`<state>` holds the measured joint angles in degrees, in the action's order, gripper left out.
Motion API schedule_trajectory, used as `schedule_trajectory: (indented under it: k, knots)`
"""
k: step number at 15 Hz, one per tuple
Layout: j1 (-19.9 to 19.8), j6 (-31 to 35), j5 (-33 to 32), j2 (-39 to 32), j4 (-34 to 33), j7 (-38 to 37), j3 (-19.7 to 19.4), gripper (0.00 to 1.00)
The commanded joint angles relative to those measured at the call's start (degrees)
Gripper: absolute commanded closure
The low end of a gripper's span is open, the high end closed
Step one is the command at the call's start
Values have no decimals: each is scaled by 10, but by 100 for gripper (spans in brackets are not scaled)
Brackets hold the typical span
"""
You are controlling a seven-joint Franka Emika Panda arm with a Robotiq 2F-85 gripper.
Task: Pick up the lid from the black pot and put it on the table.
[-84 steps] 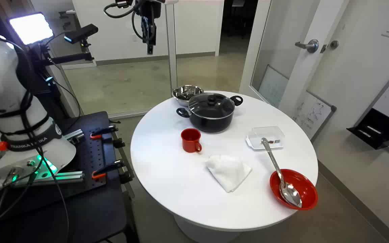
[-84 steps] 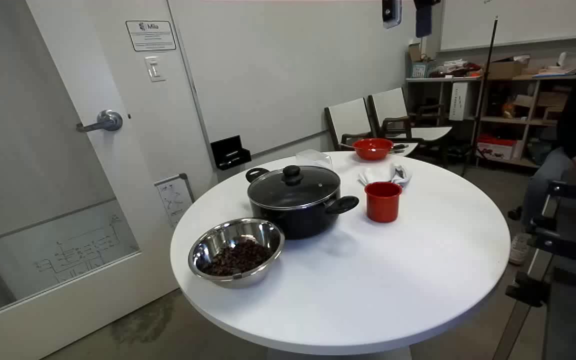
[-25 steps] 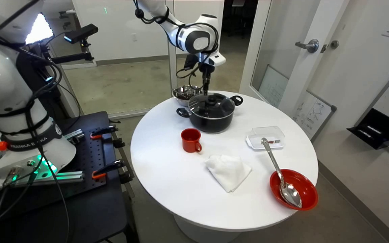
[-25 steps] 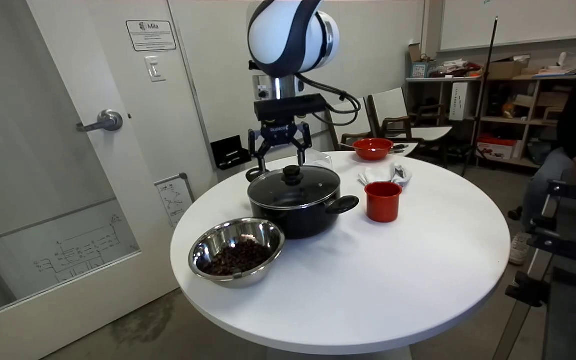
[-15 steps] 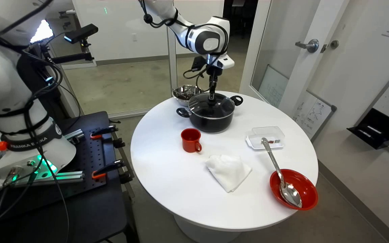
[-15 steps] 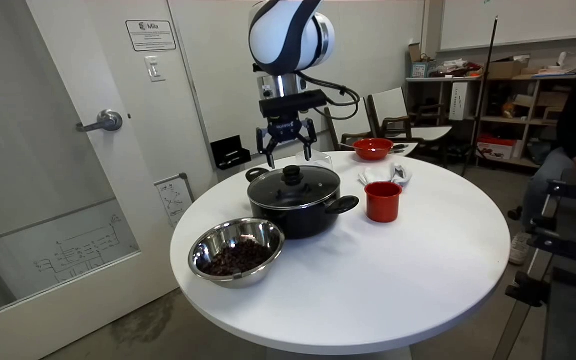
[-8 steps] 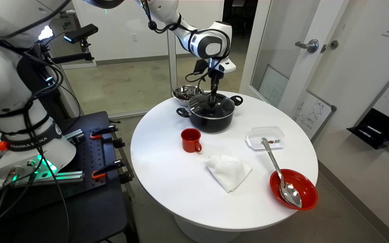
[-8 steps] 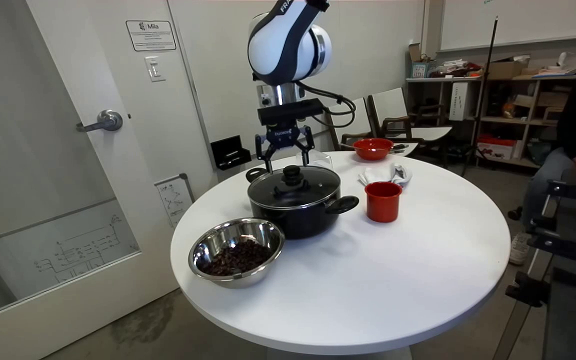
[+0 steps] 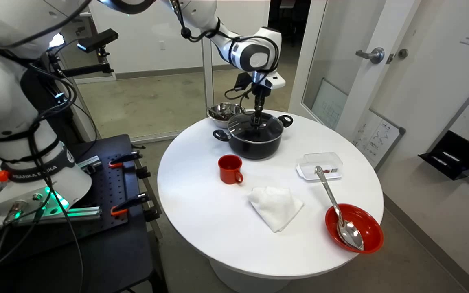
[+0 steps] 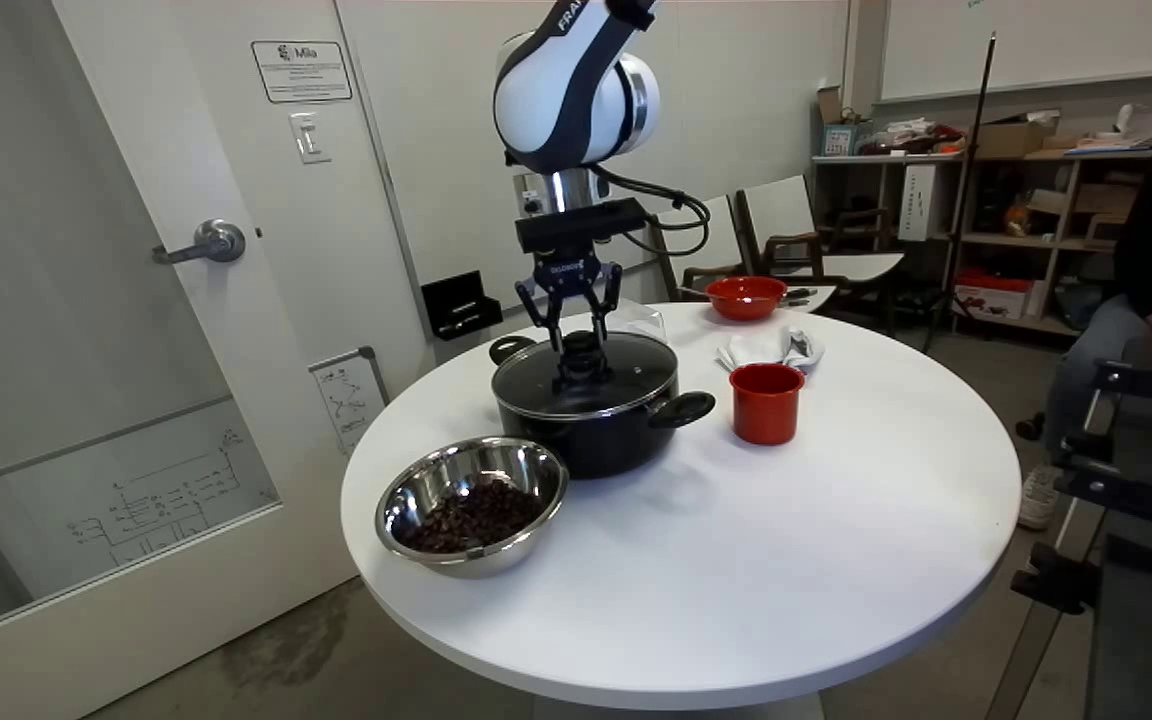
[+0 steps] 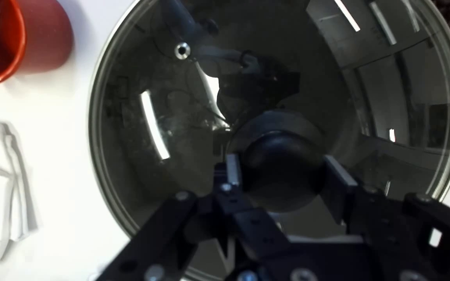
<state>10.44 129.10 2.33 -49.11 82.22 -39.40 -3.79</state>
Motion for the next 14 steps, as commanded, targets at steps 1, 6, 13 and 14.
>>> schedule_trajectory:
  k: [1,6,13,14]
  knots:
    - [-4,-16,7,-15,-24,6,3,74]
    - [-8,-18,13,-15,-22,11,8,74]
    - [-3,-45,31,79,49,13,25,74]
    - [2,-48,28,97,60,6,23,74]
